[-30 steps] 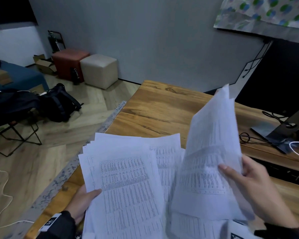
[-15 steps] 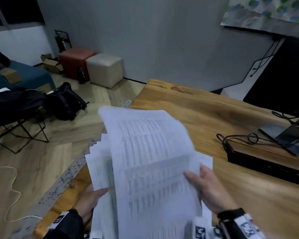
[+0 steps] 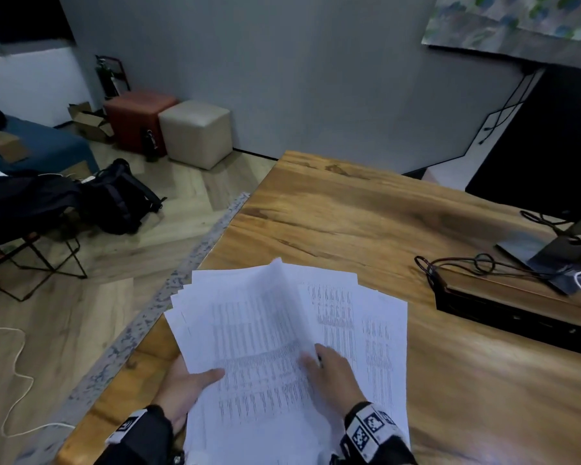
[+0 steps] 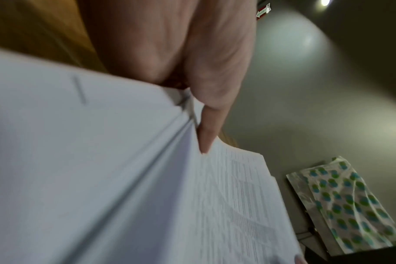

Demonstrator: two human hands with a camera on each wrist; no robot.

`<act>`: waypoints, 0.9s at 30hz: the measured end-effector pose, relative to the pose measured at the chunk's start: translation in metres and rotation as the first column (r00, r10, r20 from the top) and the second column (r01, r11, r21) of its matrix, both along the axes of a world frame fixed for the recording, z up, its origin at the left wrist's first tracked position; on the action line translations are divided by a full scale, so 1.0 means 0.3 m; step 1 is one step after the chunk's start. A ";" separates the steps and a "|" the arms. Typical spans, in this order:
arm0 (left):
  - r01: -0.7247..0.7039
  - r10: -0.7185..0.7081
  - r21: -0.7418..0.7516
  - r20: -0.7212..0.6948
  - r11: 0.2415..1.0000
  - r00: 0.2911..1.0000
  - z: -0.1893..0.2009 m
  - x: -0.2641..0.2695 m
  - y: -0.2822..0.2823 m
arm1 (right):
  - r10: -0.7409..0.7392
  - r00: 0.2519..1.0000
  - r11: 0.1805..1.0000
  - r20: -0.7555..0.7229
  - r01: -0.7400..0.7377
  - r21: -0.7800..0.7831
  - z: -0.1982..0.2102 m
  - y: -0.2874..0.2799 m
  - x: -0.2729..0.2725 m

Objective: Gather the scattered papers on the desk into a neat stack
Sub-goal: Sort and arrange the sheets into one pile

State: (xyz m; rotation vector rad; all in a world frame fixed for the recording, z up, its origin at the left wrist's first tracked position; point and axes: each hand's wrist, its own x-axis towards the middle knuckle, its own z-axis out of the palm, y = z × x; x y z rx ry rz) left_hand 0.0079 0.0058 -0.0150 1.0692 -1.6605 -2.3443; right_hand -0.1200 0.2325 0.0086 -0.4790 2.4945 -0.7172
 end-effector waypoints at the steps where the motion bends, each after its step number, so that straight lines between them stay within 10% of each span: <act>1: -0.004 0.003 -0.012 -0.008 1.000 1.000 -0.002 -0.004 -0.003 | -0.071 0.990 0.992 -0.123 0.083 0.099 0.000 0.001 -0.017; 5: -0.037 0.037 -0.034 -0.022 0.999 0.999 0.020 0.007 -0.022 | -0.462 0.873 0.807 -0.159 0.488 0.334 -0.027 0.021 -0.067; 15: -0.055 0.050 -0.093 -0.054 0.994 0.997 0.063 0.078 -0.060 | -0.635 0.772 0.759 0.044 0.612 0.222 -0.048 0.000 -0.119; 27: -0.087 0.079 -0.094 -0.082 0.992 0.993 0.068 0.092 -0.080 | -0.685 0.711 0.654 -0.155 0.695 0.299 -0.058 0.167 -0.119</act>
